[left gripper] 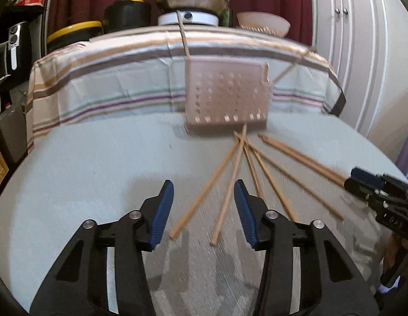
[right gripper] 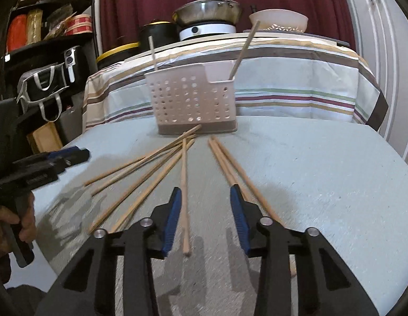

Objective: Organize utensils
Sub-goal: 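Move both tools back down to the remaining chopsticks, then close the left gripper on a chopstick while the right gripper grasps another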

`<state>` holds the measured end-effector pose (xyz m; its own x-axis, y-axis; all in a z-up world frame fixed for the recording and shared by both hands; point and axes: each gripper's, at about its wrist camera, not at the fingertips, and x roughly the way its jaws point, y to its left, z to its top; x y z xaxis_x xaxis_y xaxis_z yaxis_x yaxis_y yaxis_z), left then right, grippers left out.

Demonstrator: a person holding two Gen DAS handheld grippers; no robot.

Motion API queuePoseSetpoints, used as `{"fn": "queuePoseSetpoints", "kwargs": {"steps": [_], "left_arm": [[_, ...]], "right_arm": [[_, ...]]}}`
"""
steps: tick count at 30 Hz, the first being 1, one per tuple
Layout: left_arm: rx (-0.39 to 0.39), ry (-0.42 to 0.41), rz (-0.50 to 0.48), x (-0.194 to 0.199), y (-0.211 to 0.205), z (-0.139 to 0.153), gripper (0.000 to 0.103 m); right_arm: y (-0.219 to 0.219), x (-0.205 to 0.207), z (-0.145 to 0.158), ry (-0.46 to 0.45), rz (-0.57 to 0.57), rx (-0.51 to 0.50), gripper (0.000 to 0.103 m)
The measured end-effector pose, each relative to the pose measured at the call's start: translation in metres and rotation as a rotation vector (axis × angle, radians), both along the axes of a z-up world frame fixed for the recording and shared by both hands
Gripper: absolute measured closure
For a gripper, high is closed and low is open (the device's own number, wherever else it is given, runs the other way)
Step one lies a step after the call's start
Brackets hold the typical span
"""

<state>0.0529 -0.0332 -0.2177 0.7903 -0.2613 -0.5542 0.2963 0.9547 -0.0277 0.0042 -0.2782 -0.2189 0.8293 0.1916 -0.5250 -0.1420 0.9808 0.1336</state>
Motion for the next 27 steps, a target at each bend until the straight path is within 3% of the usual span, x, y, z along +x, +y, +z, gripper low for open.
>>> {"fn": "queuePoseSetpoints", "kwargs": {"steps": [12,20,22,27], "left_arm": [[0.052,0.112,-0.028,0.007,-0.013,-0.022,0.073],[0.095,0.170,-0.042,0.013,-0.019,-0.030,0.074],[0.105,0.188,-0.051,0.015,-0.021,-0.032,0.087],[0.117,0.180,-0.062,0.013,-0.024,-0.033,0.094]], "right_arm": [[0.012,-0.002,-0.011,0.053,0.019,-0.012,0.068],[0.015,0.002,-0.013,0.082,0.011,-0.021,0.069],[0.015,0.003,-0.013,0.091,0.013,-0.025,0.070],[0.020,0.006,-0.016,0.119,0.030,-0.045,0.075]]}}
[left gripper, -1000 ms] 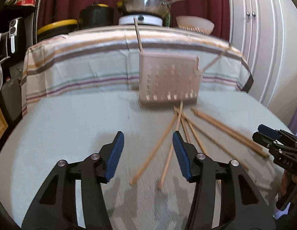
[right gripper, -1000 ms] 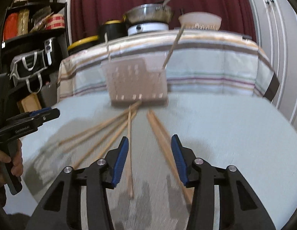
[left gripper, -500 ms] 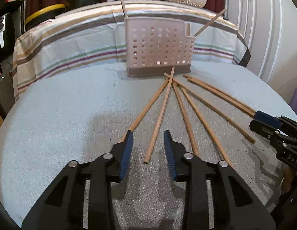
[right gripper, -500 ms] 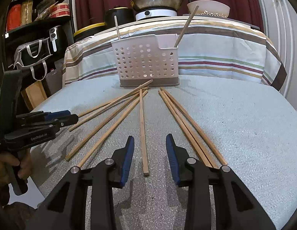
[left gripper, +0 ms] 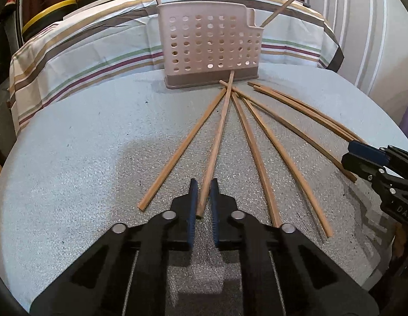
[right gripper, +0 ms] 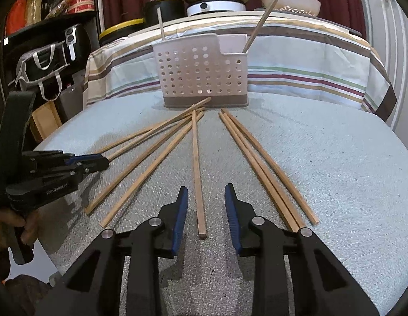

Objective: Organize utensils
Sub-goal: 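Close the left gripper on a chopstick while the right gripper grasps another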

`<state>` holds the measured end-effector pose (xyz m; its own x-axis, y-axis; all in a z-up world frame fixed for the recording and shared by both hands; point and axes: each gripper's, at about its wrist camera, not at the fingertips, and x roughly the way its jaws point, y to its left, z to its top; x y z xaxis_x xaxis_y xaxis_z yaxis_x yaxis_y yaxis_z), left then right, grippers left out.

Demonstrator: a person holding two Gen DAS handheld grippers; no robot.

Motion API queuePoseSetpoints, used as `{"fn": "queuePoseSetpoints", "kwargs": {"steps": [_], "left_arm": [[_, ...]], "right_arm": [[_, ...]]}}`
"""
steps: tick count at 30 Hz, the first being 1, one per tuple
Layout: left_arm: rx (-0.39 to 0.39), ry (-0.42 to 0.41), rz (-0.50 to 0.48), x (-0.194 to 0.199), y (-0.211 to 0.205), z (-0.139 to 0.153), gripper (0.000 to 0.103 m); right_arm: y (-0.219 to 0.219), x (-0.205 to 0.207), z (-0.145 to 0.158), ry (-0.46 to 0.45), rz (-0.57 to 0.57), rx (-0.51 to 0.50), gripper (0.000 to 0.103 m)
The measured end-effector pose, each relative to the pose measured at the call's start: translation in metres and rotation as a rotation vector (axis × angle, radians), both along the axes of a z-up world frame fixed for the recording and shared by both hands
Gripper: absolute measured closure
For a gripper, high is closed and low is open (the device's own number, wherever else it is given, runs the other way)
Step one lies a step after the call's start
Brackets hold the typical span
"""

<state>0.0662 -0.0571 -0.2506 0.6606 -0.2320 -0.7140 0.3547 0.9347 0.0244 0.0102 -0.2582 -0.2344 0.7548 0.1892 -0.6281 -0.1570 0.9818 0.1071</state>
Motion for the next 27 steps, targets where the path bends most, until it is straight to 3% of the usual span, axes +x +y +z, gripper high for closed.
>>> {"fn": "queuePoseSetpoints", "kwargs": {"steps": [7,11,27], "left_arm": [[0.003,-0.015,-0.007,-0.003,-0.002,0.001,0.094],[-0.001,-0.027,-0.013,-0.009,-0.002,0.002,0.095],[-0.018,-0.121,0.005,-0.040,0.006,0.016,0.097]], "right_arm": [[0.003,0.000,-0.009,0.047,0.010,-0.012,0.082],[0.002,-0.003,-0.009,0.049,0.024,-0.003,0.095],[0.001,-0.016,0.003,-0.006,0.014,-0.009,0.096]]}}
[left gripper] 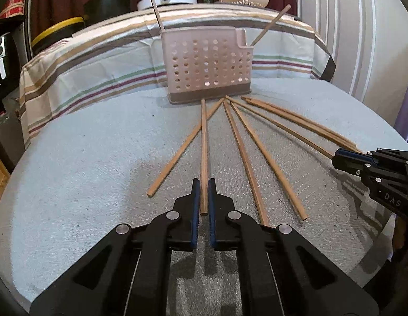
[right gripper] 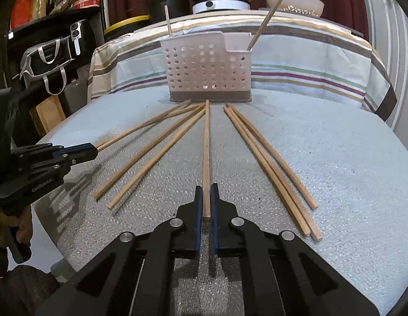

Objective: Organize utensils
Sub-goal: 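Close the left gripper on a chopstick while the right gripper grasps another, then lift the chopsticks and carry both tools over the caddy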

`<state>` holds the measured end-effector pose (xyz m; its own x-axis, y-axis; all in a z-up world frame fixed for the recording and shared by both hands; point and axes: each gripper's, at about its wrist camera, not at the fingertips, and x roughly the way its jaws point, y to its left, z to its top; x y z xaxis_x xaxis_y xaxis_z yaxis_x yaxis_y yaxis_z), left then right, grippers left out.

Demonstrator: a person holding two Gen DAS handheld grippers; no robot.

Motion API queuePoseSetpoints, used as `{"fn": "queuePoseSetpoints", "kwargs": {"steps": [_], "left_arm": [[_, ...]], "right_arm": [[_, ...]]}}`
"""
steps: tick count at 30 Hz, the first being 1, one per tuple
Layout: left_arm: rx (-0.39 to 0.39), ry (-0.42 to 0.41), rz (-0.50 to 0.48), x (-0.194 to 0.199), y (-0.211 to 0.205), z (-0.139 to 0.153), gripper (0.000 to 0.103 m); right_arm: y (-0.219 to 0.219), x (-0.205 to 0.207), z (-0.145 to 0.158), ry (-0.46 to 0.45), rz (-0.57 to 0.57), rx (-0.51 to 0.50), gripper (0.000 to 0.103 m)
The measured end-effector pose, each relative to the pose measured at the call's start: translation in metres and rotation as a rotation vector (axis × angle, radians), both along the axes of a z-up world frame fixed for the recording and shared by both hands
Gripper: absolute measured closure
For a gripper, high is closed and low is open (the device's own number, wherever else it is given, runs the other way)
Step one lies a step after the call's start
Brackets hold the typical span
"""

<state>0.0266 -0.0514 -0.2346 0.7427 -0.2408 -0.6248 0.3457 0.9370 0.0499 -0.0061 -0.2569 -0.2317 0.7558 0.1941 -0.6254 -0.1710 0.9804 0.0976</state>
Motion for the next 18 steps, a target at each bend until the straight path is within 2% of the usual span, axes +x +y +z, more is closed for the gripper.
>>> {"fn": "queuePoseSetpoints", "kwargs": {"steps": [18], "left_arm": [[-0.066,-0.178,0.050,-0.017,0.011,0.054,0.097]], "right_arm": [[-0.009,-0.012,0.054,-0.147,-0.029,0.031,0.096]]}}
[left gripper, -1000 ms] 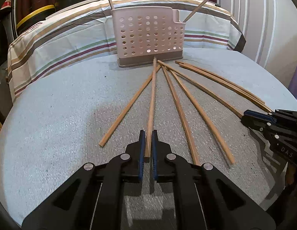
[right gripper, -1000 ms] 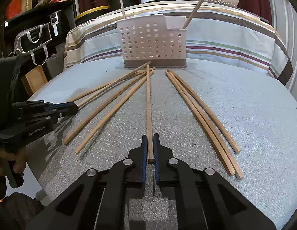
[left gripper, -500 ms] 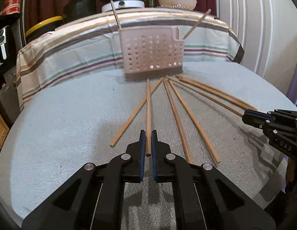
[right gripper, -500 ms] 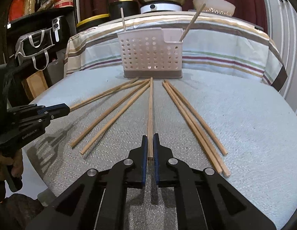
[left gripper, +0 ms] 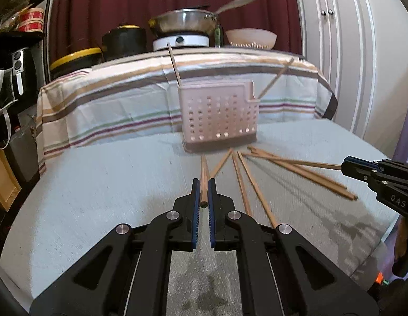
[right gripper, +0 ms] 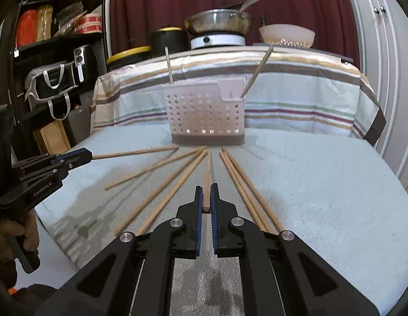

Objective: Organize utensils
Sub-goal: 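Lift the chopsticks and carry both tools over the caddy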

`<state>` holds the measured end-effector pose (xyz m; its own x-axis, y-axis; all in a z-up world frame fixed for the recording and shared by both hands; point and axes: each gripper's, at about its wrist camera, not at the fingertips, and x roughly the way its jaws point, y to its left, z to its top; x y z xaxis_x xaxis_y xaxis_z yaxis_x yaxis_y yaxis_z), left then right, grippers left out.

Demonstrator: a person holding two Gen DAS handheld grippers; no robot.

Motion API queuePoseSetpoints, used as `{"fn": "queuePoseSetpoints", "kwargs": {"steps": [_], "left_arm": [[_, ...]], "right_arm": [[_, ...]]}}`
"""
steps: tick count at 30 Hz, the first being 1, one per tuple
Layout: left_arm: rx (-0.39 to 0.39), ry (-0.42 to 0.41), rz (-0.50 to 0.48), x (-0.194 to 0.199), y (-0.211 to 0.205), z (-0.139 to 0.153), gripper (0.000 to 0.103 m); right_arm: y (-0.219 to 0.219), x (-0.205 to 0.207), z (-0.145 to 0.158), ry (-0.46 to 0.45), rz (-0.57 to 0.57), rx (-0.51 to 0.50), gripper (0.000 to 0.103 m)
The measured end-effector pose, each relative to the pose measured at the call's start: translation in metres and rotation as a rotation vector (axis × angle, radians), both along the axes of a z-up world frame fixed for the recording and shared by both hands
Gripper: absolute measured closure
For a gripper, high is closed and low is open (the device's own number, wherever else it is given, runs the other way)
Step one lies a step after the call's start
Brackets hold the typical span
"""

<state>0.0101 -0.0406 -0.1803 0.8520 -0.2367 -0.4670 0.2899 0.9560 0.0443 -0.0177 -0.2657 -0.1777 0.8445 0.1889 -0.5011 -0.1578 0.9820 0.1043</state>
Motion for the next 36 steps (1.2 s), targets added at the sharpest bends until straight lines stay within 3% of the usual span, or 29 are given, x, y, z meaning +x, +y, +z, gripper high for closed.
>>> {"fn": "queuePoseSetpoints", "kwargs": {"steps": [13,36], "left_arm": [[-0.030,-0.094,0.012,0.011,0.008,0.049,0.097],[-0.070,-0.108,-0.005,0.096,0.010,0.094,0.097]], "right_arm": [[-0.011,0.010,0.049,-0.106,-0.016,0.024,0.096],[-0.005,0.091,0.096,-0.213,0.024,0.011,0.096]]}}
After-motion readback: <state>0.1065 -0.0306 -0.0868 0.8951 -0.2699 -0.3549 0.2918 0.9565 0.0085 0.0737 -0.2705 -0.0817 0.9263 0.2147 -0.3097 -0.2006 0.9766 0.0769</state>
